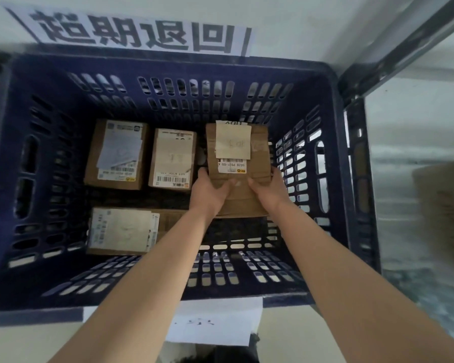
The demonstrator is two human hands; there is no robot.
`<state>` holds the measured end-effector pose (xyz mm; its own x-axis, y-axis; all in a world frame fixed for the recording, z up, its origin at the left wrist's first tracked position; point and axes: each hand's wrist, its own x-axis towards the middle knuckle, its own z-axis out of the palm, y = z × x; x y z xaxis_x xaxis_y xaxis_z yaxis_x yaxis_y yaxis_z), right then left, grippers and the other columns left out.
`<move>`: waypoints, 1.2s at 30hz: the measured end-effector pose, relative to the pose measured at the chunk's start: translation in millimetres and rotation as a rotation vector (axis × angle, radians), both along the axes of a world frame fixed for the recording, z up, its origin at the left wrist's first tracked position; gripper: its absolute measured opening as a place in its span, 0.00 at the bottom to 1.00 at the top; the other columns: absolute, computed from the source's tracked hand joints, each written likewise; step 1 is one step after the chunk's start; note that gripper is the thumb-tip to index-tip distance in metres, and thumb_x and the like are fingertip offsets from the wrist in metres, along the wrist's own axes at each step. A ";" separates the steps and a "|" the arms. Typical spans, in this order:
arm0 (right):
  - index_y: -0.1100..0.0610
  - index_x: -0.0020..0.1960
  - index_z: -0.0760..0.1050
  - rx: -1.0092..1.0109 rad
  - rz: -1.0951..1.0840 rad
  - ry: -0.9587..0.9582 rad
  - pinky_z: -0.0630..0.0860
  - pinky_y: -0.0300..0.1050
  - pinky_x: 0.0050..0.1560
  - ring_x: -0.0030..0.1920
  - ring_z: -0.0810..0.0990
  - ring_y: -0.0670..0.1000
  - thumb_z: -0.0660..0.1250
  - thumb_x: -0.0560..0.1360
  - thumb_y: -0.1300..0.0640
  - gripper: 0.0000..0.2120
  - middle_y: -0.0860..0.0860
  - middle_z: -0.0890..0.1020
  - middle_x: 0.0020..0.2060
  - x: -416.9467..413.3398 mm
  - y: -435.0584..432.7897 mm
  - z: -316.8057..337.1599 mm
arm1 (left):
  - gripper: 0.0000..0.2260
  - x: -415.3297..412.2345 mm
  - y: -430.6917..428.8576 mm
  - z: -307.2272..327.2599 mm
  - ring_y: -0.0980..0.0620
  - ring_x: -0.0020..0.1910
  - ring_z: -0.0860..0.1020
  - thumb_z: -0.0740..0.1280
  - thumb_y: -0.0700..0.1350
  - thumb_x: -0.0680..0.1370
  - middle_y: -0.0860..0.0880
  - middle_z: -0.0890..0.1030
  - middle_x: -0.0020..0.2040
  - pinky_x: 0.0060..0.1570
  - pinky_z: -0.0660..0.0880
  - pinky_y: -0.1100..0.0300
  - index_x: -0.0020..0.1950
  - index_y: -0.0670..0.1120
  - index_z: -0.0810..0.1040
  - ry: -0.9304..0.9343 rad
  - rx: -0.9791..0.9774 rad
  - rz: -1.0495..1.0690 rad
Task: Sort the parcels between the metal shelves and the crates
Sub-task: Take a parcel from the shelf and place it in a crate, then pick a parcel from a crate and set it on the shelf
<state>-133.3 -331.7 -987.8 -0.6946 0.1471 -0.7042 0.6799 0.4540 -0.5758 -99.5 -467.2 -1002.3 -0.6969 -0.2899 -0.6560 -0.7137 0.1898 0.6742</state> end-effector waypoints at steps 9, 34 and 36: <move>0.57 0.79 0.57 0.073 0.030 -0.008 0.69 0.53 0.71 0.72 0.70 0.58 0.67 0.80 0.48 0.34 0.55 0.69 0.74 5.6 1.9 44.5 | 0.38 1.1 -5.2 49.9 0.45 0.74 0.67 0.65 0.56 0.80 0.45 0.65 0.77 0.67 0.68 0.53 0.81 0.44 0.48 -0.033 -0.040 -0.119; 0.53 0.80 0.32 0.582 0.933 0.056 0.35 0.65 0.75 0.79 0.33 0.61 0.45 0.82 0.35 0.38 0.56 0.36 0.80 191.3 3.4 241.9 | 0.36 179.3 -42.8 242.7 0.41 0.78 0.34 0.47 0.65 0.82 0.45 0.33 0.80 0.73 0.33 0.39 0.80 0.48 0.34 0.054 -1.030 -0.954; 0.53 0.81 0.33 0.599 0.933 0.081 0.36 0.65 0.75 0.79 0.34 0.61 0.45 0.82 0.34 0.38 0.55 0.37 0.80 209.5 10.7 244.5 | 0.36 197.7 -33.9 244.8 0.41 0.78 0.34 0.47 0.65 0.82 0.45 0.33 0.79 0.72 0.32 0.40 0.80 0.48 0.34 0.043 -1.037 -0.951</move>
<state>76.2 -321.1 -743.3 -0.7506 -0.1558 -0.6421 -0.1031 0.9875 -0.1191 98.2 -501.0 -757.4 -0.9109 -0.0355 -0.4111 -0.0164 0.9986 -0.0498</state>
